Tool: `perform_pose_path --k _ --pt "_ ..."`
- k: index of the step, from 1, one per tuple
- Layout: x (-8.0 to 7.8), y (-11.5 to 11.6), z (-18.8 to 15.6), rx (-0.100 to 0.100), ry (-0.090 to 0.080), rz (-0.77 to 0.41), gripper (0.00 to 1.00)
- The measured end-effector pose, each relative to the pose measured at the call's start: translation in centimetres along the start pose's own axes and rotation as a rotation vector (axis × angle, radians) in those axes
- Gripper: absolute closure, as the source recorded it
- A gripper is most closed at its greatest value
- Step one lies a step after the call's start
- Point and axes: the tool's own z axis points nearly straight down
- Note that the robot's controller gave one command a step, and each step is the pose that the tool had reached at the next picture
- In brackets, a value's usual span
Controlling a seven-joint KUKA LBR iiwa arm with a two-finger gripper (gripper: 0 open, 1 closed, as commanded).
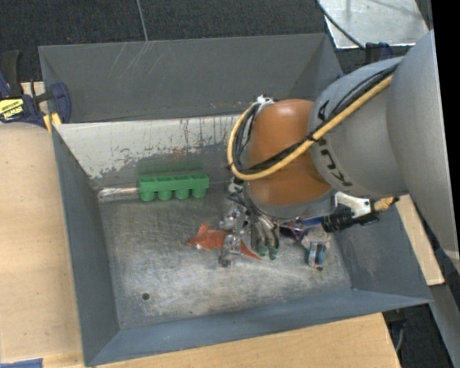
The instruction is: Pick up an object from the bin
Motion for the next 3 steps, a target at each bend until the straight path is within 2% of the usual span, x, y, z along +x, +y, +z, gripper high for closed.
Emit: perform_pose_path --k 3 --pt "0.1 0.0 -4.3 0.001 0.003 -0.001 1.00"
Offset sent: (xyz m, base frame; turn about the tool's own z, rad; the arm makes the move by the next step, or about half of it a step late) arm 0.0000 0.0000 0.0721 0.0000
